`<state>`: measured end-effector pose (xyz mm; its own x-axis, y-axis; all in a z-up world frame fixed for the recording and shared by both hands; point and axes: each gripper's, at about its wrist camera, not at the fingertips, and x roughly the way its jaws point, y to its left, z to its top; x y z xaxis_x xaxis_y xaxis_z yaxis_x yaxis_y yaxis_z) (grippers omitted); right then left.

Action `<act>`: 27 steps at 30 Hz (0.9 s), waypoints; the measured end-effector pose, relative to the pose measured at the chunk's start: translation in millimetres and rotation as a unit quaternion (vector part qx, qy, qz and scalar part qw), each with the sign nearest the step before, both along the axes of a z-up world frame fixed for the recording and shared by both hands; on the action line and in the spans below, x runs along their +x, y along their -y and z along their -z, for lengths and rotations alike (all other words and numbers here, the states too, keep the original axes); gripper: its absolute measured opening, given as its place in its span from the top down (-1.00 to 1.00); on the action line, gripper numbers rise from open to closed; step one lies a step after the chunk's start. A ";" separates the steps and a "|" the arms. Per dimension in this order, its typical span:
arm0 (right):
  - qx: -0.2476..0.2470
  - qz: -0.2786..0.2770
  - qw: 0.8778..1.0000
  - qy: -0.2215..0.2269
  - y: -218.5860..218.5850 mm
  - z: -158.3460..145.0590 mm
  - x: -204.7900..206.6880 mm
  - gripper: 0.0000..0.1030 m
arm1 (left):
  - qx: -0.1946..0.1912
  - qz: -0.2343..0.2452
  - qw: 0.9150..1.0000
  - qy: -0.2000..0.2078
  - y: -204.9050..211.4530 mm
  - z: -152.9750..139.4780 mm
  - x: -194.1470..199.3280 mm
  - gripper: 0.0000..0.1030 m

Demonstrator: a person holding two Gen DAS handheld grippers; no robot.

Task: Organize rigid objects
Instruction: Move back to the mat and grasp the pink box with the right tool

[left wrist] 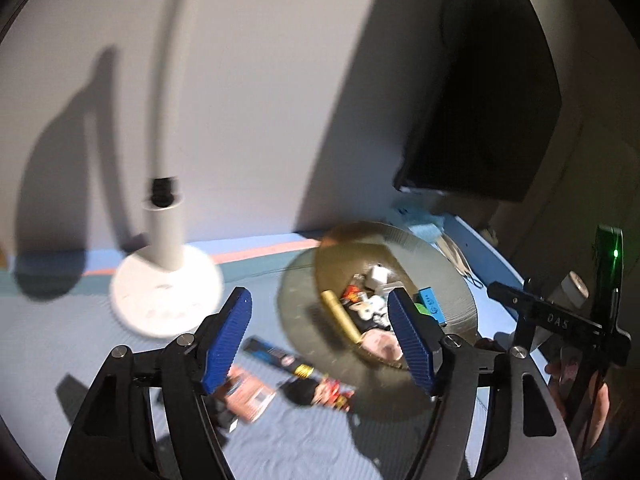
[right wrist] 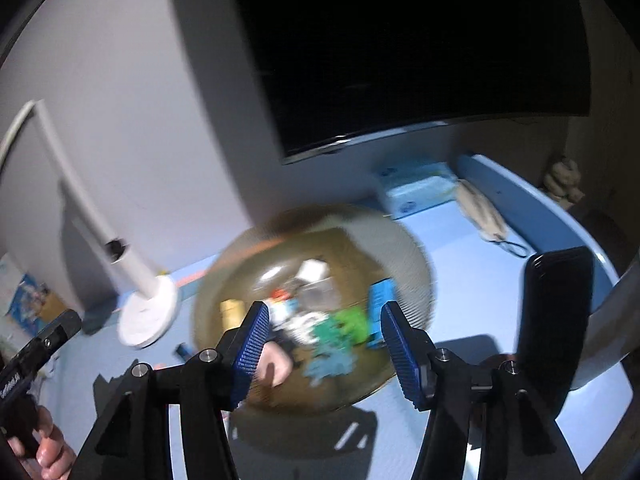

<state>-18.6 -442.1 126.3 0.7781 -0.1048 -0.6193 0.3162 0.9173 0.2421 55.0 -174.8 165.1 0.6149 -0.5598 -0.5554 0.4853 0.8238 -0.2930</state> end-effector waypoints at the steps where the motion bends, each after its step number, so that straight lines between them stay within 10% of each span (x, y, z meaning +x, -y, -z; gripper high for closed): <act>1: 0.001 -0.011 1.000 0.004 -8.7 -1.4 -2.2 -0.11 | -0.001 -0.007 1.000 -0.001 -8.1 -0.8 -3.2 -0.34; 15: -0.031 -0.174 0.984 -0.008 -157.7 57.4 -15.0 -0.18 | 0.054 -0.178 0.981 -0.059 -133.7 71.3 -42.9 -0.53; 21: -0.025 -0.208 0.976 -0.055 -175.0 122.9 0.7 -0.19 | 0.070 -0.210 0.967 -0.123 -158.5 134.1 -35.6 -0.52; 27: -0.019 -0.205 0.975 -0.084 -175.4 146.0 10.7 -0.42 | 0.095 -0.214 0.967 -0.105 -153.2 149.0 -35.5 -0.63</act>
